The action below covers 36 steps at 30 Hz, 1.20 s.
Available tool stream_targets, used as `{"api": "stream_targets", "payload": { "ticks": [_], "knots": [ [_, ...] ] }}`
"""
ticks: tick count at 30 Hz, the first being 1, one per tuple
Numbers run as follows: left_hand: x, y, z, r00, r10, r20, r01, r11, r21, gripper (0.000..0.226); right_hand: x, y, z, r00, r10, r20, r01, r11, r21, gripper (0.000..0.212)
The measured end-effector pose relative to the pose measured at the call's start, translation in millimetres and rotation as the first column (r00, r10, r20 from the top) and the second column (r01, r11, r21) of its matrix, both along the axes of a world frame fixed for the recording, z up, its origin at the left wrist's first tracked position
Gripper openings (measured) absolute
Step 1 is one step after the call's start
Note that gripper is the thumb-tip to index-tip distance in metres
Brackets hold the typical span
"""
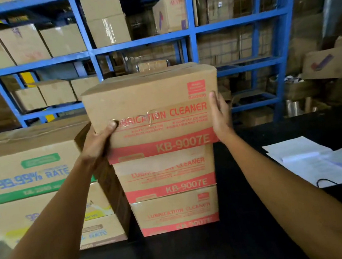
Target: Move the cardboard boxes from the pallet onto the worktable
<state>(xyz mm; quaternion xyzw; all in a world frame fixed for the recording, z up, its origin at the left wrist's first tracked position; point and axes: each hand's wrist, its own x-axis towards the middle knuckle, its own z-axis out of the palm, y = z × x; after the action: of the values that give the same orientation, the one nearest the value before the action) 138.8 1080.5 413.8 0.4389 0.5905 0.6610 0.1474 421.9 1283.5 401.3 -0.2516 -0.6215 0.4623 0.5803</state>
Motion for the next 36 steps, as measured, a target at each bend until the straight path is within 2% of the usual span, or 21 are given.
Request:
{"api": "stream_targets", "payload": {
  "ticks": [4,9,13,16,18,20,22,28,36],
  "knots": [
    [7.9,-10.8,-31.8,1.0,0.011,0.012,-0.01,0.995,-0.095,0.085,1.7,-10.2,-49.1,0.996,0.004,0.089,-0.003,1.0,-0.013,0.043],
    [9.3,-14.8,-44.1,0.996,0.047,0.073,-0.036,0.989,-0.144,0.077,6.1,-13.0,-69.9,0.969,0.049,0.243,-0.039,0.998,-0.048,0.048],
    [2.6,-14.5,-43.5,0.993,0.12,0.02,-0.115,0.98,-0.164,0.105,4.1,-13.8,-65.0,0.953,0.087,0.291,-0.07,0.995,-0.07,0.049],
    [-14.5,-8.0,-51.0,0.984,0.177,-0.007,-0.175,0.97,-0.169,0.111,-1.3,-11.1,-62.4,0.933,0.115,0.342,-0.083,0.991,-0.107,0.052],
    [-10.8,-5.3,-48.3,0.98,0.199,-0.025,-0.2,0.959,-0.201,0.1,-4.5,-9.7,-60.2,0.926,0.124,0.357,-0.083,0.988,-0.13,0.053],
    [-0.5,-3.9,-44.2,0.968,0.239,-0.071,-0.249,0.941,-0.23,0.073,-5.4,-10.1,-56.7,0.927,0.132,0.35,-0.081,0.985,-0.154,0.051],
    [3.5,-2.0,-44.6,0.951,0.29,-0.107,-0.308,0.922,-0.235,0.058,-6.4,-11.6,-54.2,0.932,0.145,0.332,-0.09,0.98,-0.175,0.05],
    [3.4,-3.2,-46.2,0.938,0.321,-0.128,-0.344,0.904,-0.254,0.053,-8.6,-10.7,-56.0,0.938,0.169,0.302,-0.103,0.969,-0.223,0.052],
    [13.6,-7.7,-45.5,0.926,0.335,-0.174,-0.373,0.883,-0.285,0.053,-9.0,-15.1,-61.0,0.946,0.127,0.297,-0.068,0.978,-0.2,0.051]
  ]
}}
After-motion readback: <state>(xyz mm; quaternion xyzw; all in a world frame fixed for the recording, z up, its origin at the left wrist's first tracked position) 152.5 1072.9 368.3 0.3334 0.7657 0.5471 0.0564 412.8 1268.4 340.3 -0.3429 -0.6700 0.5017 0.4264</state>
